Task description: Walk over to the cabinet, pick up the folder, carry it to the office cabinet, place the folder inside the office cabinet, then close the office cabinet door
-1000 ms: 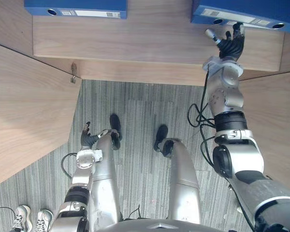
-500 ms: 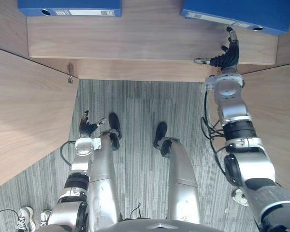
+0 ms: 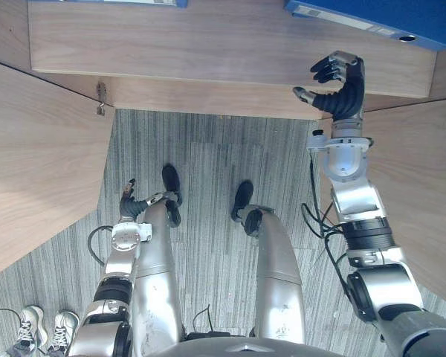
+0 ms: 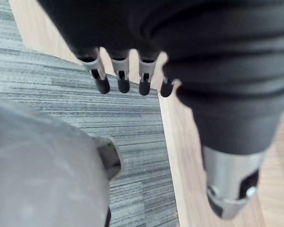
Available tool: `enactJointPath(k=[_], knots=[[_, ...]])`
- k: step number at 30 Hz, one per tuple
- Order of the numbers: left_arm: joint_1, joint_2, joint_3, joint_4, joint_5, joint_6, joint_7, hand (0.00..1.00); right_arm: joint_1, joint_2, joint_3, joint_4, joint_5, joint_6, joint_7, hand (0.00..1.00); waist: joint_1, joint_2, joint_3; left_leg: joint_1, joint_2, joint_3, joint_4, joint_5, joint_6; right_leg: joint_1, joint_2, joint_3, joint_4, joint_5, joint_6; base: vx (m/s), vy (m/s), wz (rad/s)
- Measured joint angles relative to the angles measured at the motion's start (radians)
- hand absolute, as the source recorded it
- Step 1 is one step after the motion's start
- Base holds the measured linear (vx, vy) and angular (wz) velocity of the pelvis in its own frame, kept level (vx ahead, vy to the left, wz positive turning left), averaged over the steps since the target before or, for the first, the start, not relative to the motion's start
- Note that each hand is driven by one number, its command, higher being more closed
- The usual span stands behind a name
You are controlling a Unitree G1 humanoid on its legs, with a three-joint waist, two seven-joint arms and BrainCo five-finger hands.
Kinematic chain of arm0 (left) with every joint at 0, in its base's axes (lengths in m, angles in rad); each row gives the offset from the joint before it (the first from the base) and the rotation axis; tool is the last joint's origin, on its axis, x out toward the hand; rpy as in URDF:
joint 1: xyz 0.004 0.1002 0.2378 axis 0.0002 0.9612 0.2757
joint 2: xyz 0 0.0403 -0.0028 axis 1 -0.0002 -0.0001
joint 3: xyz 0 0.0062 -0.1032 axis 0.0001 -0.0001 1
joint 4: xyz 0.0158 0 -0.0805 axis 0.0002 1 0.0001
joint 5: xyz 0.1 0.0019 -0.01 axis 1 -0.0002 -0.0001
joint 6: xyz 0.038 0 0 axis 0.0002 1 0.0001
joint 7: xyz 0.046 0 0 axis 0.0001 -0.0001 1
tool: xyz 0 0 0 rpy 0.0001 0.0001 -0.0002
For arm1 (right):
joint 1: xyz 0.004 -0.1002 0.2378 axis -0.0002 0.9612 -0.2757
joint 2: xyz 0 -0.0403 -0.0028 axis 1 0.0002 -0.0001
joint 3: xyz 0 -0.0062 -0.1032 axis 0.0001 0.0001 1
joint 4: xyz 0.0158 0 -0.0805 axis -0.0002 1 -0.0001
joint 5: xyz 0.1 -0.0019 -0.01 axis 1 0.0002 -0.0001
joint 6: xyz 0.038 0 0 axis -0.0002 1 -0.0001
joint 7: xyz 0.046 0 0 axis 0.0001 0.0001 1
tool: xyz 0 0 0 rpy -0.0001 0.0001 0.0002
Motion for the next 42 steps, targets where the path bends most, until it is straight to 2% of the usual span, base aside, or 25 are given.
enactJointPath(k=[5,13,17,27,35,42], knots=[[0.0,-0.01,0.0,-0.011,0.003,-0.003,0.021,0.0,-0.009,0.016,0.005,-0.009,-0.078,0.001,-0.038,1.0,0.005,0.0,0.0,-0.009,0.0,-0.001,0.028,-0.006,-0.002,-0.018,-0.005,0.006,0.042,-0.018,-0.004,0.0,-0.005,0.01],[-0.009,-0.011,0.003,-0.045,0.001,-0.025,0.038,0.0,-0.1,0.009,0.011,0.032,-0.113,0.01,-0.041,1.0,0.011,0.001,0.007,-0.075,0.009,-0.015,0.137,-0.046,-0.007,-0.084,-0.016,0.018,0.155,-0.068,0.0,0.0,0.001,0.0],[-0.021,-0.005,0.003,-0.073,-0.003,-0.05,0.04,0.0,-0.183,-0.045,0.045,0.136,-0.081,0.012,-0.037,1.0,0.018,0.002,0.008,-0.131,0.008,-0.023,0.167,-0.053,-0.007,-0.131,-0.022,0.016,0.182,-0.071,0.002,-0.03,0.012,0.01],[-0.054,0.02,0.02,-0.073,-0.073,-0.061,0.063,0.0,-0.4,-0.138,0.088,0.362,0.034,0.034,-0.029,1.0,0.02,0.006,0.019,-0.199,0.002,-0.019,0.188,-0.05,0.004,-0.201,-0.036,0.02,0.211,-0.076,0.006,0.0,0.004,0.01],[-0.056,0.048,0.032,-0.07,-0.09,-0.063,0.079,0.0,-0.524,-0.191,0.103,0.44,0.065,0.034,-0.03,1.0,0.016,0.007,0.021,-0.227,-0.009,-0.019,0.181,-0.049,0.005,-0.231,-0.048,0.018,0.216,-0.079,0.002,0.0,0.009,0.03],[-0.056,0.048,0.035,-0.067,-0.099,-0.058,0.079,0.0,-0.565,-0.204,0.107,0.484,0.187,0.028,-0.027,1.0,0.014,0.007,0.021,-0.226,-0.013,-0.017,0.17,-0.046,0.006,-0.23,-0.051,0.016,0.207,-0.079,0.002,0.0,0.004,0.01]])
